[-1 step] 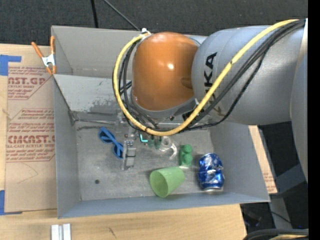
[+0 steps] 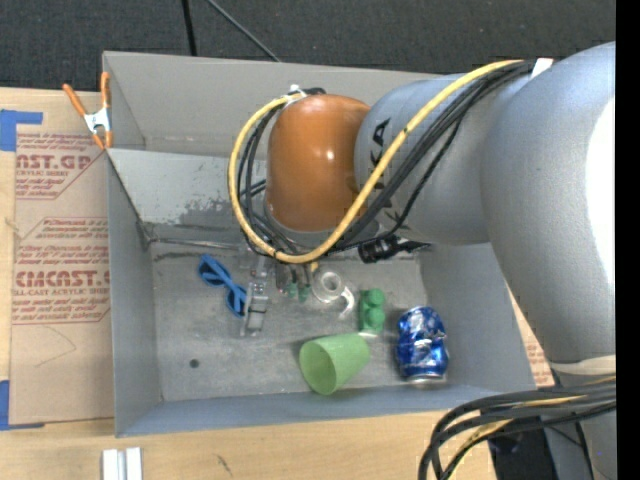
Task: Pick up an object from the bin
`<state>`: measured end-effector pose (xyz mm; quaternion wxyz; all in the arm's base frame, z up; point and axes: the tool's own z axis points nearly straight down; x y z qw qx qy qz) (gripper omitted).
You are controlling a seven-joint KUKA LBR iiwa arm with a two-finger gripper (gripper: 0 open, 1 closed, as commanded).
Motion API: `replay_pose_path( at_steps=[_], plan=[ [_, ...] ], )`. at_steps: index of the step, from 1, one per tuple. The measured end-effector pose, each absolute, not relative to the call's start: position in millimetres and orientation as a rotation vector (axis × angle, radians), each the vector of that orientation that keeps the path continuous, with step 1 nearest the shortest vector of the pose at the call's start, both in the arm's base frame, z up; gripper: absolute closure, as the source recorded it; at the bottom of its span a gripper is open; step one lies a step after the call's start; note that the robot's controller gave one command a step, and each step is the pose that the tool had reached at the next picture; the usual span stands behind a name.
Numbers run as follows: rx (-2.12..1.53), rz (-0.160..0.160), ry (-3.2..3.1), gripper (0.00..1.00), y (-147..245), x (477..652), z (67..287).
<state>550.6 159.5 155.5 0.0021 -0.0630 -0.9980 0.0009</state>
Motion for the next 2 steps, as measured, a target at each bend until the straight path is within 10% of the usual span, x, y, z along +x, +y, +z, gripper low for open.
replay_pose_path(
  at_steps=[2],
  plan=[
    [-0.149,-0.003,-3.138,0.00,176.9,579.9,129.8]
  ],
)
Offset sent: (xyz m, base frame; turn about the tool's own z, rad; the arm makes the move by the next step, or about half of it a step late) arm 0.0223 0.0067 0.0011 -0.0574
